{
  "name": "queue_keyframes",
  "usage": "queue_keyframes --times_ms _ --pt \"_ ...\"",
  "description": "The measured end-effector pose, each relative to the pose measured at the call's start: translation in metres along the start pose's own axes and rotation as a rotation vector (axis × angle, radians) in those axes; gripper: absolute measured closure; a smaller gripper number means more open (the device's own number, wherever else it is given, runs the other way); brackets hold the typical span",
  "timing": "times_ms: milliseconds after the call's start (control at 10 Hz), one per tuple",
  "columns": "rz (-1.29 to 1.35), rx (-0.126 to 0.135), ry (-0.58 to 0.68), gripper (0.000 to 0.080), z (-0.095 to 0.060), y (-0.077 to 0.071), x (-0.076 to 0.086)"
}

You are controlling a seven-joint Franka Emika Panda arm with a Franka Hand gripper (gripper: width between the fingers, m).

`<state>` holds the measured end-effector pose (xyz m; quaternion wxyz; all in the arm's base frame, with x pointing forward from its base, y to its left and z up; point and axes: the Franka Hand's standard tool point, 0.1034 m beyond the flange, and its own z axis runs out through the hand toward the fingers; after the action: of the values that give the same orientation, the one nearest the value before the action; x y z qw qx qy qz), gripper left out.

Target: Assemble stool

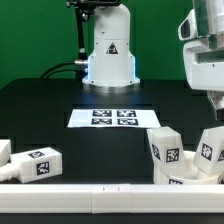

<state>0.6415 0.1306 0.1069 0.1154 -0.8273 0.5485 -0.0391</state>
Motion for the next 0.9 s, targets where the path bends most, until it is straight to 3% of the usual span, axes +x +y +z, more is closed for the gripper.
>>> queue_keyframes --times_ms 200,300,400,700,900 --pt "-0.426 -0.046 0.026 0.0151 -0.005 -0.001 0.01" --pt "-0.56 -0.071 0.029 0.0151 -0.004 -0.001 0.003" --pt "-0.632 -0.062 0.036 0.0151 -0.003 -0.001 0.003" --pt "-0.807 -0.074 0.038 0.0151 -0.004 0.0 0.008" --pt "-1.233 -0.171 0.009 0.0151 0.0 0.003 -0.001"
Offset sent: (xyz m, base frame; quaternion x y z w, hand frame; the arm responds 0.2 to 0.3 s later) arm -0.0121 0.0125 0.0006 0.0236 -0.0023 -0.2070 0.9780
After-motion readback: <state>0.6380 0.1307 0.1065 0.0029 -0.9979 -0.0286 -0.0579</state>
